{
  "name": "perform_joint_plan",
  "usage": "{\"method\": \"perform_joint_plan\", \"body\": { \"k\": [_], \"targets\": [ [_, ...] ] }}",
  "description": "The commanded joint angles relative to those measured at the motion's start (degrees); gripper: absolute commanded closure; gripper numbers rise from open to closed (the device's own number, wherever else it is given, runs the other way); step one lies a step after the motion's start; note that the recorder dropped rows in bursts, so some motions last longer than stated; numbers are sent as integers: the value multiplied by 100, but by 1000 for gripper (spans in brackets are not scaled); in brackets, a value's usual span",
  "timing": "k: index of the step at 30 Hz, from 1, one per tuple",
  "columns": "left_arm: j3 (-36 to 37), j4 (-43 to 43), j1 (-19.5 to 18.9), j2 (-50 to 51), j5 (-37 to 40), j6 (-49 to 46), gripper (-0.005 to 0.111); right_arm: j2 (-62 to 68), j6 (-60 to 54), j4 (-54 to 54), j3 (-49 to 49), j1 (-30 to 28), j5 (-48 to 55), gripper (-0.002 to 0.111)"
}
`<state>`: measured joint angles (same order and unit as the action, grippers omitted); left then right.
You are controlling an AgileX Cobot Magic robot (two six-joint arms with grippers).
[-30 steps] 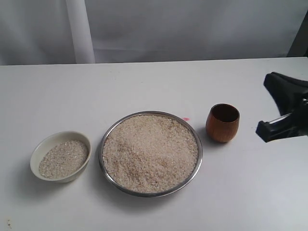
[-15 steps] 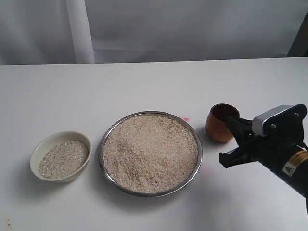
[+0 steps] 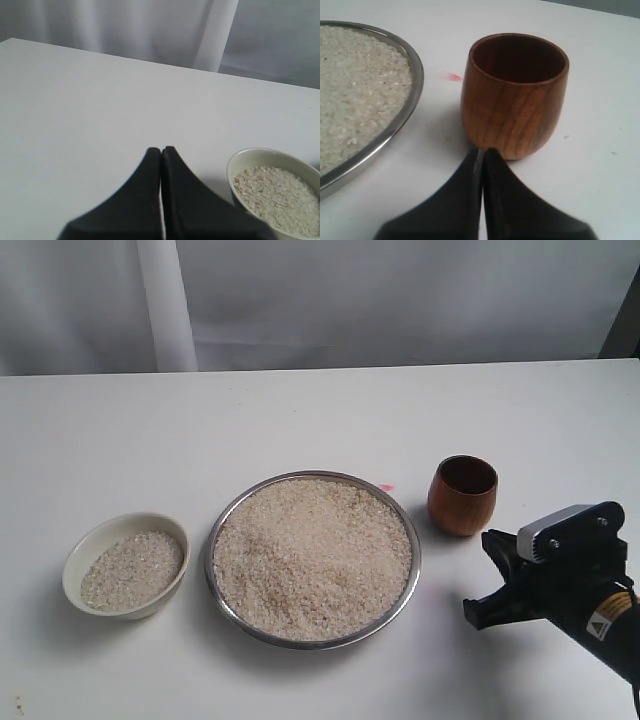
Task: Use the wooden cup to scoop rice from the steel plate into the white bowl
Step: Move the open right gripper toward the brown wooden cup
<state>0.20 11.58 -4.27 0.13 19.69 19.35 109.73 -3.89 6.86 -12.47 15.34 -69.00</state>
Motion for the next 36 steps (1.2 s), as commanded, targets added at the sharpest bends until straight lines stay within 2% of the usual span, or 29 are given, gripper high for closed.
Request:
{"method": "perform_joint_plan", "body": {
  "k": [1, 5, 9, 12, 16, 18, 33, 36],
  "targets": [
    [-20, -33, 27, -13, -36, 10, 107, 5, -10, -294, 38, 1, -97, 108],
    [-20, -33, 27, -13, -36, 10, 107, 5, -10, -346, 38, 1, -97, 107],
    [-20, -33, 27, -13, -36, 10, 107, 5, -10, -346, 38, 1, -97, 89],
    [-20, -33, 27, -13, -36, 10, 107, 5, -10, -346, 38, 1, -97, 64],
    [-20, -33, 27, -13, -36, 10, 107, 5, -23, -346, 38, 1, -97, 24],
    [-20, -33, 27, -13, -36, 10, 107, 5, -23, -346, 38, 1, -97, 15],
    [-20, -33, 27, -13, -36, 10, 107, 5, -2, -334, 28, 1, -97, 12],
    [-20, -33, 27, -13, -36, 10, 107, 5, 2, -274, -219, 1, -97, 12]
  ]
}}
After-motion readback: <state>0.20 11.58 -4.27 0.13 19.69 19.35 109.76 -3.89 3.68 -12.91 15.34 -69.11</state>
